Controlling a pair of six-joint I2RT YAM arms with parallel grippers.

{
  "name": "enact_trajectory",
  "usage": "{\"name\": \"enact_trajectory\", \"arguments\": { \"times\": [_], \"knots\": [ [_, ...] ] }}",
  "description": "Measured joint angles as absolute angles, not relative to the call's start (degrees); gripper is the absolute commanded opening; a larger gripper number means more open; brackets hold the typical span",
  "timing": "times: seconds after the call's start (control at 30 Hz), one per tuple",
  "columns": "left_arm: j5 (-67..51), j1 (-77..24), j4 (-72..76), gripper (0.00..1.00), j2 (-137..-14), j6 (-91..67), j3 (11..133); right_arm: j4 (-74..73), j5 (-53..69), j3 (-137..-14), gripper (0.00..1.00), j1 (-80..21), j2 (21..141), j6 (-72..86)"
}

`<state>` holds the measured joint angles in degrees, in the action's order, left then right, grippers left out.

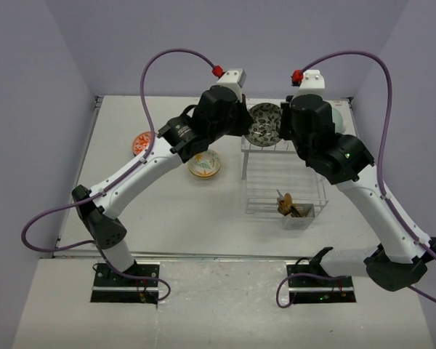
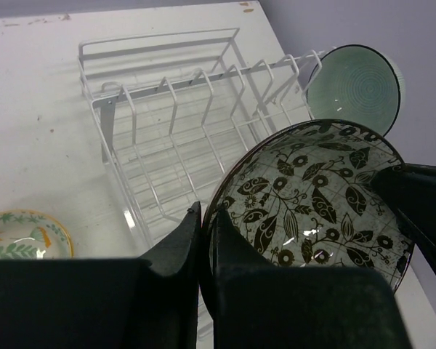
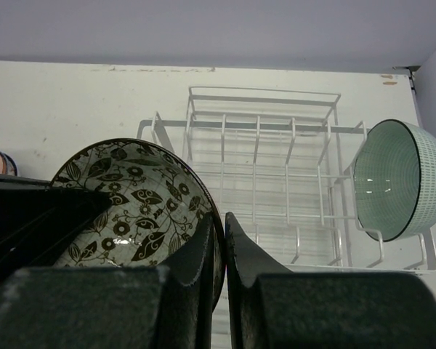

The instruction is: Unload the bowls from the dish rack

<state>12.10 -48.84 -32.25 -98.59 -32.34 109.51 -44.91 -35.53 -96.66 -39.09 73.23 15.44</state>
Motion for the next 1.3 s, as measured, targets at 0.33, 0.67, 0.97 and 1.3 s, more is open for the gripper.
{"name": "enact_trajectory", "arguments": {
  "times": [0.33, 0.67, 0.97, 1.3],
  "knots": [
    [18.4, -43.4, -37.6, 0.0, -87.9, -31.2, 98.7, -41.6, -31.8, -96.4, 0.72, -39.6, 71.7, 16.1],
    [10.0, -21.1, -29.9, 0.0, -84.2, -30.9, 77.2, -41.1, -28.2, -84.0, 0.8, -39.6, 51.6, 17.2],
    [-0.9, -20.4, -23.7, 0.0, -98.5, -31.0, 72.0, -40.3, -18.2, -76.9, 0.85, -39.6, 41.0, 18.1],
    [-2.1, -22.2, -20.2, 0.11, -101.3, -31.1, 71.8, -40.4, -15.4, -72.5, 0.85, -39.6, 42.4, 17.9]
  ]
}}
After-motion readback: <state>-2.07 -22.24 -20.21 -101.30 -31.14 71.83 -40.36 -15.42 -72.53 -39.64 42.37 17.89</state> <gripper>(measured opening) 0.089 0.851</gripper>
